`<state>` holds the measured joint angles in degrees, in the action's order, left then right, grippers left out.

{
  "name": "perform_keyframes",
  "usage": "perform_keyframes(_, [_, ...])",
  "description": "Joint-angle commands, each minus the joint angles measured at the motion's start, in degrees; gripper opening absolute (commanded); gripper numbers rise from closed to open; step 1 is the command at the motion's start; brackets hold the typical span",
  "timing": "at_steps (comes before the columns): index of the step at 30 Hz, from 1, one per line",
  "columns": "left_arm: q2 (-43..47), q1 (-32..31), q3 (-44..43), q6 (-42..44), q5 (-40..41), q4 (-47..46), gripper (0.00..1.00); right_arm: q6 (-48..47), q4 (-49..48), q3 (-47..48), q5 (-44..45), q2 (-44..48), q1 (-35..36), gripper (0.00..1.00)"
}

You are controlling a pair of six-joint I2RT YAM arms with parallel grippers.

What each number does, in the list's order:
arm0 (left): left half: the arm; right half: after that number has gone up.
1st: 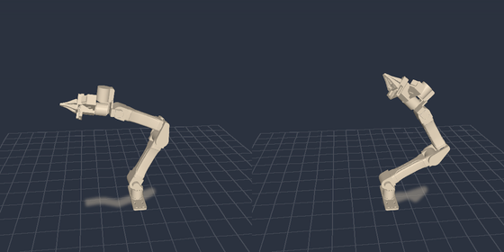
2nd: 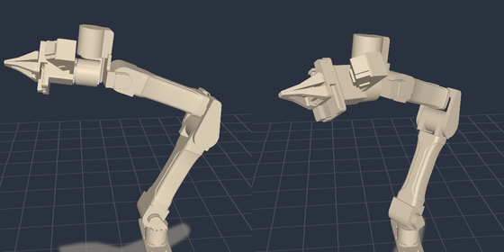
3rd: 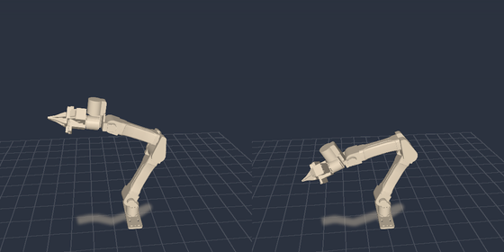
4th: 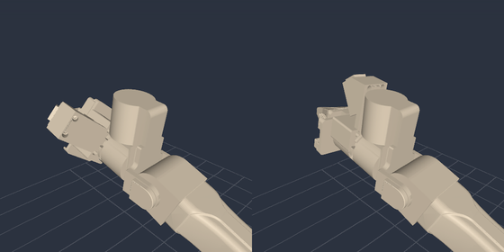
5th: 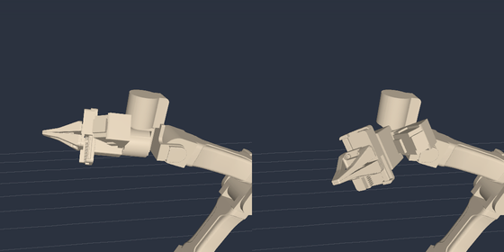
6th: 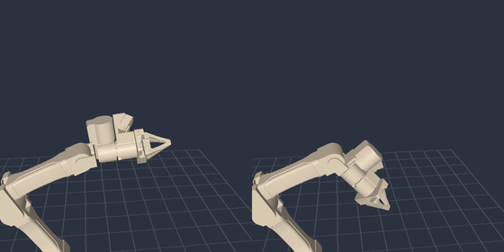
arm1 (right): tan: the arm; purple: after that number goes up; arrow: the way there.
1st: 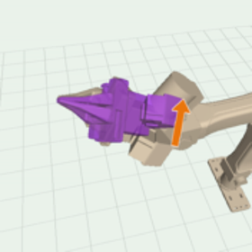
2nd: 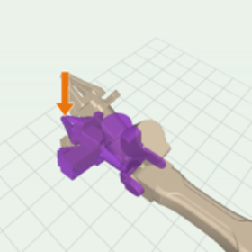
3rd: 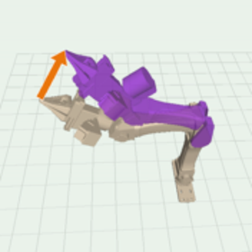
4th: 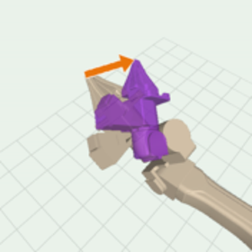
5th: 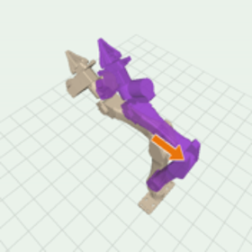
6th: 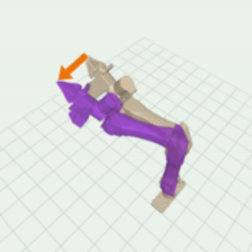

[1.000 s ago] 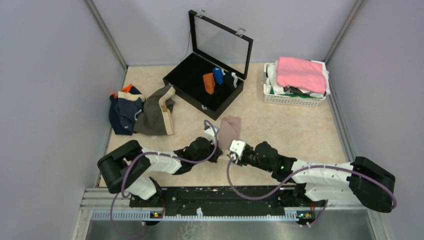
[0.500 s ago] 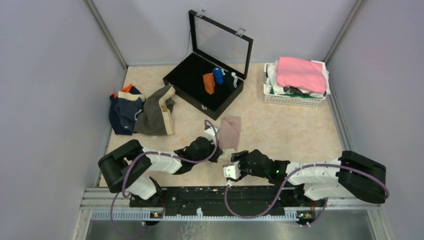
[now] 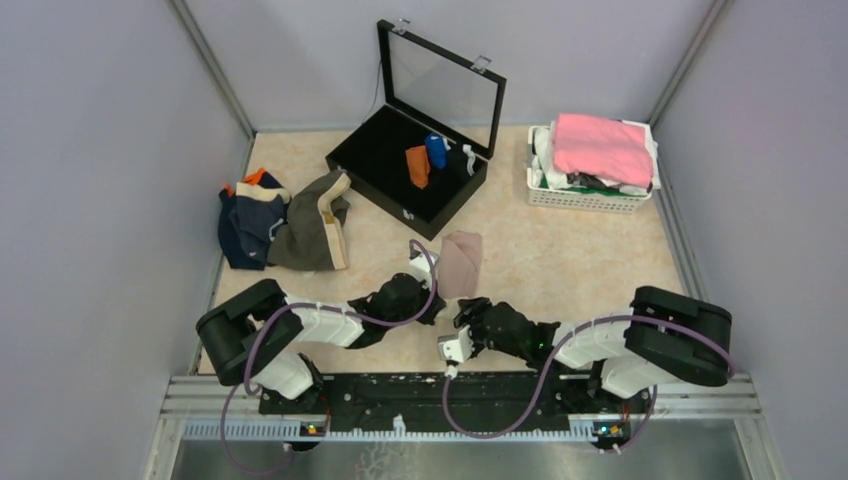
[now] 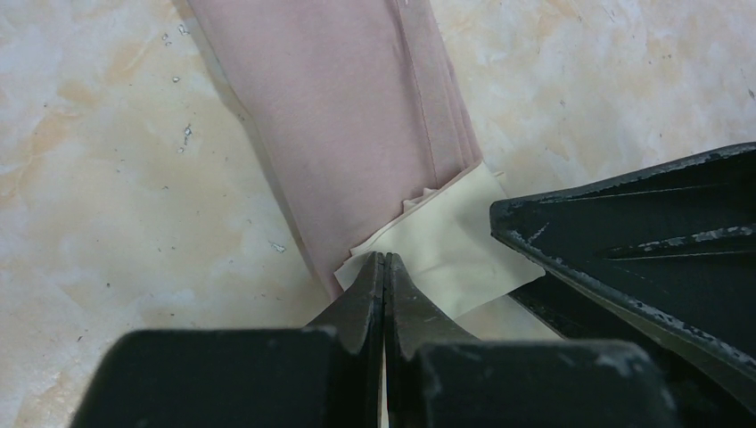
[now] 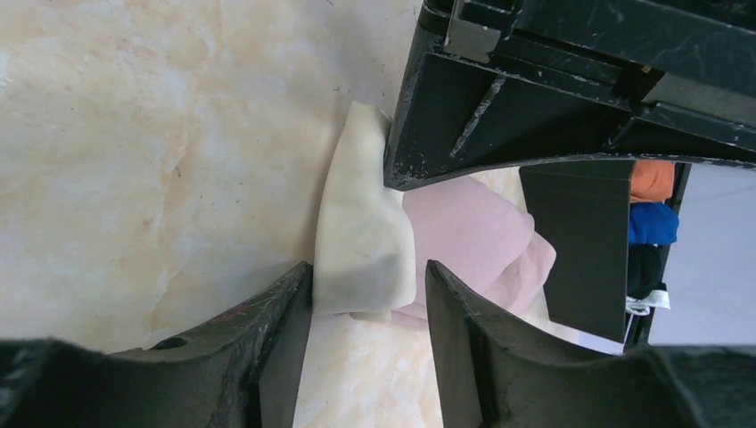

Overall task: Roll the underwear
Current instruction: Roll the underwear to the center of the board.

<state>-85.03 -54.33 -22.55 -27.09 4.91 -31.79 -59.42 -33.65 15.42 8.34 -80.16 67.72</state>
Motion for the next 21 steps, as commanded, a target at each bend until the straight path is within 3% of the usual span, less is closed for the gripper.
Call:
perform_keyframes(1, [-1.7, 0.1, 0.5, 1.1, -0.6, 3.7, 0.0, -0.8, 2.6, 0.5, 0.8, -2.9, 0.6, 0.47])
perform_keyframes(11, [-1.0, 0.1, 1.0, 0.8, -0.3, 3.7, 0.0, 3.5, 1.9, 0.7, 1.2, -6.0, -0.5, 0.0])
perform_keyframes(21, [10.0, 0.3, 4.7, -2.3, 1.6, 9.8, 0.0, 4.0, -0.1, 1.3, -6.3, -3.9, -0.3, 0.0])
